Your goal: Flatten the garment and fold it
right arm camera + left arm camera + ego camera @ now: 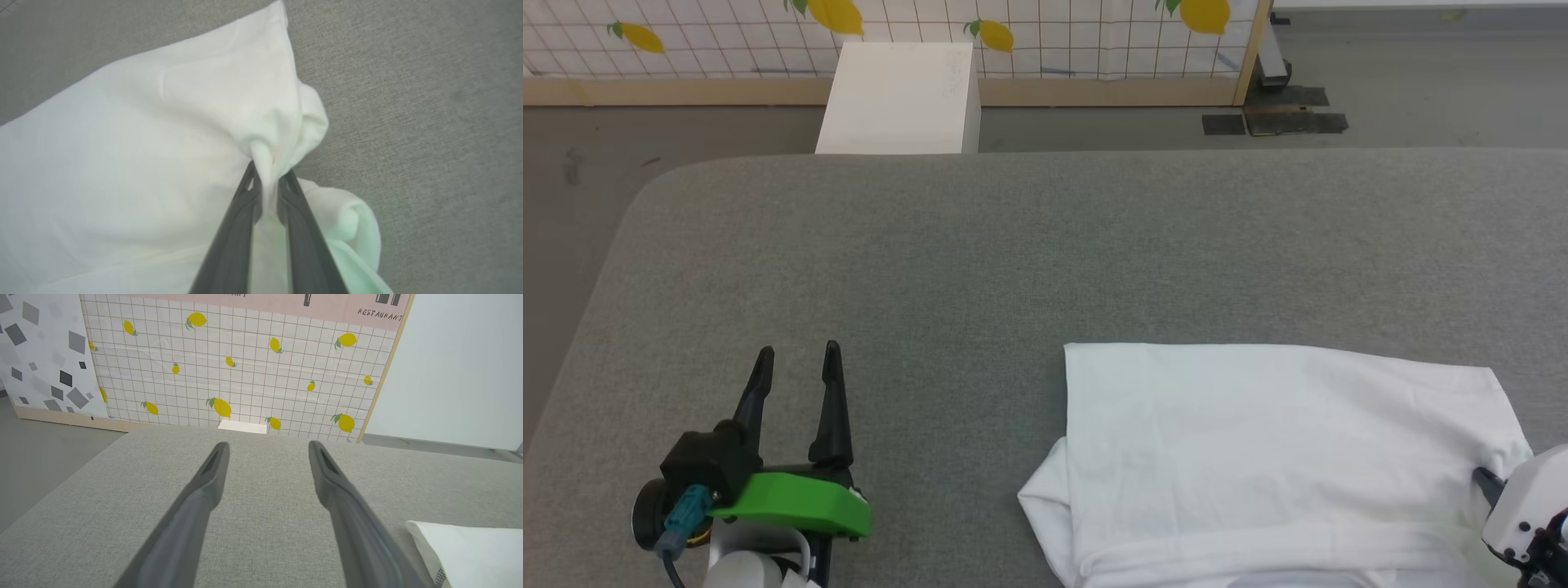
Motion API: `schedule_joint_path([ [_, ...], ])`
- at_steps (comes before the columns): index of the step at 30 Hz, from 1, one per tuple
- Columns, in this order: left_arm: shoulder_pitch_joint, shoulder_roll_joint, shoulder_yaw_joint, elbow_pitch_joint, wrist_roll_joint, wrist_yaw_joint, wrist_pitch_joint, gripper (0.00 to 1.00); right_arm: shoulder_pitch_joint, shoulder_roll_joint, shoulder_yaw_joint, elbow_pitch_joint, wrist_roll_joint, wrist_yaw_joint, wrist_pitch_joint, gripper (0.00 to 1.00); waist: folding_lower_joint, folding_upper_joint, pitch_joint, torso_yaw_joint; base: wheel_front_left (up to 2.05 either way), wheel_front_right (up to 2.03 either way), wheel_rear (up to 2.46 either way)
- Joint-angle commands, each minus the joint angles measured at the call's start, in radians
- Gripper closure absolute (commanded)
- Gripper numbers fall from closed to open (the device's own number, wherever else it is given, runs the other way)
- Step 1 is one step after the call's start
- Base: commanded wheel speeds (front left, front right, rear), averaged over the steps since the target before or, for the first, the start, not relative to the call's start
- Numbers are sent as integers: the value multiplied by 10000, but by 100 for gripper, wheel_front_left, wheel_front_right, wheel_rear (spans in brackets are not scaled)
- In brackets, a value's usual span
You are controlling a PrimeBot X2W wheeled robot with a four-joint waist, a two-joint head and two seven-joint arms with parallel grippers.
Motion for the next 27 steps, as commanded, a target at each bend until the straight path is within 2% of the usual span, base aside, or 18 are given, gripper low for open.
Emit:
schedule_joint_path([
  [1,79,-48,2,45,127,-73,-47,0,129,-32,3,-173,-228,-15,-83,100,0,0,-74,-38,0,0,0],
  [7,172,-82,-23,129,159,-127,-47,0,565,-80,894,-1401,-709,-15,36,100,0,0,-242,-70,0,0,0],
  [14,200,-102,-45,151,212,-173,-47,0,1125,-260,3228,-3979,-708,-15,1233,100,0,0,-230,-114,0,0,0],
  [18,130,-115,-77,159,211,-192,-47,0,1083,-581,4766,-5059,-678,-15,2048,100,0,0,-171,-84,0,0,0],
  [22,36,-131,-128,169,215,-203,-47,0,638,-966,6337,-5291,-535,-15,2533,100,0,0,-105,-18,0,0,0],
  [27,-76,-148,-174,183,197,-213,-47,0,-352,-1183,7975,-4433,-410,-15,2474,100,0,0,27,92,0,0,0],
])
